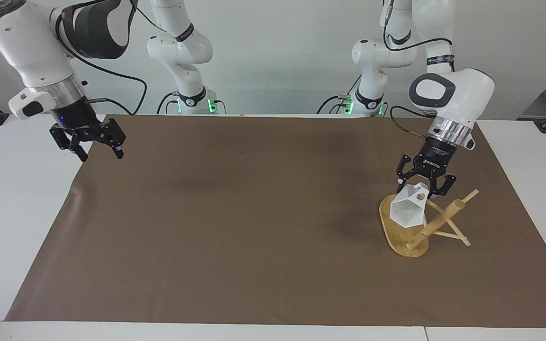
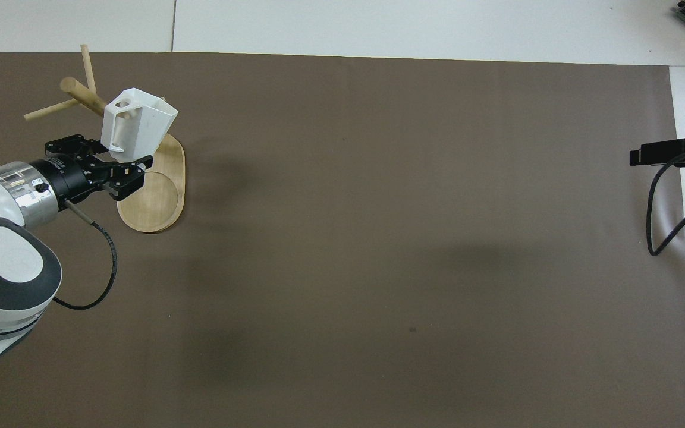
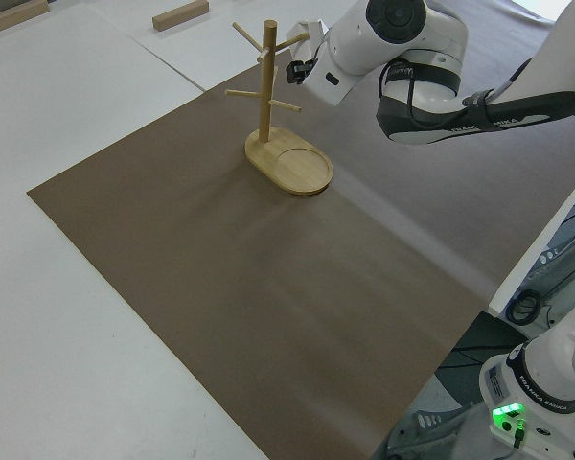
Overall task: Hang cup on rack
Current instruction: 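Lower the mug handle onto a wooden peg with the left gripper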
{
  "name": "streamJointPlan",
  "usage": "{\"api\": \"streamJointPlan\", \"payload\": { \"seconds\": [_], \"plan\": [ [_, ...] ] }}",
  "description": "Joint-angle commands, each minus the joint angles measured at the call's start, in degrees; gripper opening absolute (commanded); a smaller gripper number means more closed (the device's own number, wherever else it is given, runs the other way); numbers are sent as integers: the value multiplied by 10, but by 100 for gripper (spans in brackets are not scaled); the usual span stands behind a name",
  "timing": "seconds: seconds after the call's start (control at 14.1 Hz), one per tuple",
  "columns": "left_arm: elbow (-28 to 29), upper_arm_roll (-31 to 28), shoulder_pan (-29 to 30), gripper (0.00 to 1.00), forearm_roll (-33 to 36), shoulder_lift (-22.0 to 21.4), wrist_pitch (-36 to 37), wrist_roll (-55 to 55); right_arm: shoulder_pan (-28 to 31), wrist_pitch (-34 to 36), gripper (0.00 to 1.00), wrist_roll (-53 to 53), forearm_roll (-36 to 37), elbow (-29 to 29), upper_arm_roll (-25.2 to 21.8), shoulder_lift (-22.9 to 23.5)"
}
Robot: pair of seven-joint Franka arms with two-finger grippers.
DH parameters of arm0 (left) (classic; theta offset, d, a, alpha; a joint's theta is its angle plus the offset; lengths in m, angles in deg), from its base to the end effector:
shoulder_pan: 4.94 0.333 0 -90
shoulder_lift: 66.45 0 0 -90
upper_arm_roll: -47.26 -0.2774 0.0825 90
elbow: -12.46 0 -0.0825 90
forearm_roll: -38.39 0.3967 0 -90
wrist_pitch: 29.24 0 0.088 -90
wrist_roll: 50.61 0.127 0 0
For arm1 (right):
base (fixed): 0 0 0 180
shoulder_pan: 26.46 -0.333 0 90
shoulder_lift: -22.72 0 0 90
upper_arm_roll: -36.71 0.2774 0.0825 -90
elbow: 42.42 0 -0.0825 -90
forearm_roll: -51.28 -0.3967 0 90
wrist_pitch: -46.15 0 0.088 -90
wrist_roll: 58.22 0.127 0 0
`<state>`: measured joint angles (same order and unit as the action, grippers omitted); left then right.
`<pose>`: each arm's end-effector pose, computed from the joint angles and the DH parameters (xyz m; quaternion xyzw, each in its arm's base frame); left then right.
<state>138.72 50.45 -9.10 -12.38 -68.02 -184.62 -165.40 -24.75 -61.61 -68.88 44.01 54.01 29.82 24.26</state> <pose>0.5807 -0.0538 0.3821 0.2509 0.8968 -0.1246 0.3423 0.5977 -0.0777 0.5254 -0.9945 -0.0039 -0.0941 0.0451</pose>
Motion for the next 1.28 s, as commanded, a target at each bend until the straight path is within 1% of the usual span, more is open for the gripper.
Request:
{"api": "streamJointPlan", "payload": {
  "seconds": [0.0, 0.14, 0.35, 0.78, 0.92, 0.99, 1.06, 1.21],
  "plan": [
    [-12, 1, 1, 0, 2, 12, -18, -34, -1, 9, 100, -12, 37, 4, 1, -8],
    [-11, 1, 1, 0, 2, 17, -35, -65, -2, 22, 100, -13, 65, 3, 7, -15],
    [-10, 1, 1, 0, 2, 17, -42, -97, -2, 57, 100, -13, 66, -9, 15, -16],
    [-7, 2, 3, 0, 2, 20, -57, -121, -2, 128, 100, -10, 65, -42, 16, -15],
    [-7, 1, 6, 0, 2, 20, -58, -140, -3, 135, 100, -9, 65, -48, 17, -15],
    [-8, 1, 9, 12, 4, 21, -58, -134, -2, 136, 100, -10, 63, -47, 17, -15],
    [-8, 1, 10, 99, 4, 21, -57, -134, -2, 136, 100, -10, 63, -47, 17, -15],
    [-8, 1, 11, 100, 6, 21, -53, -135, -3, 133, 100, -4, 63, -47, 16, -15]
  ]
}}
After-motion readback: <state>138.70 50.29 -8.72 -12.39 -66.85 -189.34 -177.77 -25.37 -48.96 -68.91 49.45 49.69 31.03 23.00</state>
